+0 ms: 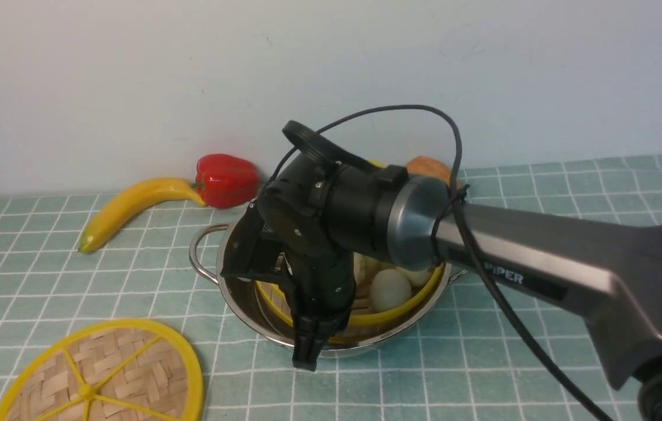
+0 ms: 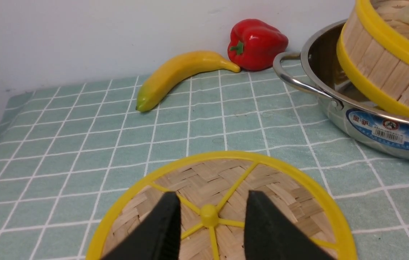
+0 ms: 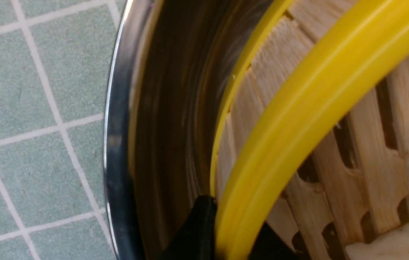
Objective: Place the steamer in the pot on the blue tablecloth, and put the lid on the steamer.
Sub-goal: 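Place the bamboo steamer basket of food into the steel pot with the right gripper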
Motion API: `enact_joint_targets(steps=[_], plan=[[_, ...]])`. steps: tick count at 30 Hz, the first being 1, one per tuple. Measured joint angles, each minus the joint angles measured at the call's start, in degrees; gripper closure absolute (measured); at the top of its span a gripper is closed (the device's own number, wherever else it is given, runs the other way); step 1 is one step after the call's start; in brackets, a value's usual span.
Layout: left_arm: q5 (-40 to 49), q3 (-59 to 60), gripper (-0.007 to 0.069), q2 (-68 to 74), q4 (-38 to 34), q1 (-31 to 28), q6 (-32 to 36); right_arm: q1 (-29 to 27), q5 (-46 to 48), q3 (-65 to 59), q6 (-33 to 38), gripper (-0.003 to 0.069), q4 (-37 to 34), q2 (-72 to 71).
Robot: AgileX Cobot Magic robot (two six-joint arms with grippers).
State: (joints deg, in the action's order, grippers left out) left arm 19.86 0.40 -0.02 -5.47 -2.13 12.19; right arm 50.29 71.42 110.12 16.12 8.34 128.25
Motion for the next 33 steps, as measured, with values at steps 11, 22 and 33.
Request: enact_joint_targets(steps=[11, 22, 33], plan=[[0.00, 0.00, 0.0381, 0.00, 0.00, 0.00, 0.00, 0.00, -1.11, 0.28, 1.63, 0.0599, 0.31, 2.06], [0.00, 0.00, 0.0381, 0.00, 0.00, 0.00, 0.00, 0.00, -1.00, 0.39, 0.21, 0.0351, 1.58, 2.00], [0.00, 0.00, 0.0381, 0.00, 0.00, 0.00, 0.00, 0.00, -0.92, 0.39, -2.47, 0.0295, 2.33, -9.17]])
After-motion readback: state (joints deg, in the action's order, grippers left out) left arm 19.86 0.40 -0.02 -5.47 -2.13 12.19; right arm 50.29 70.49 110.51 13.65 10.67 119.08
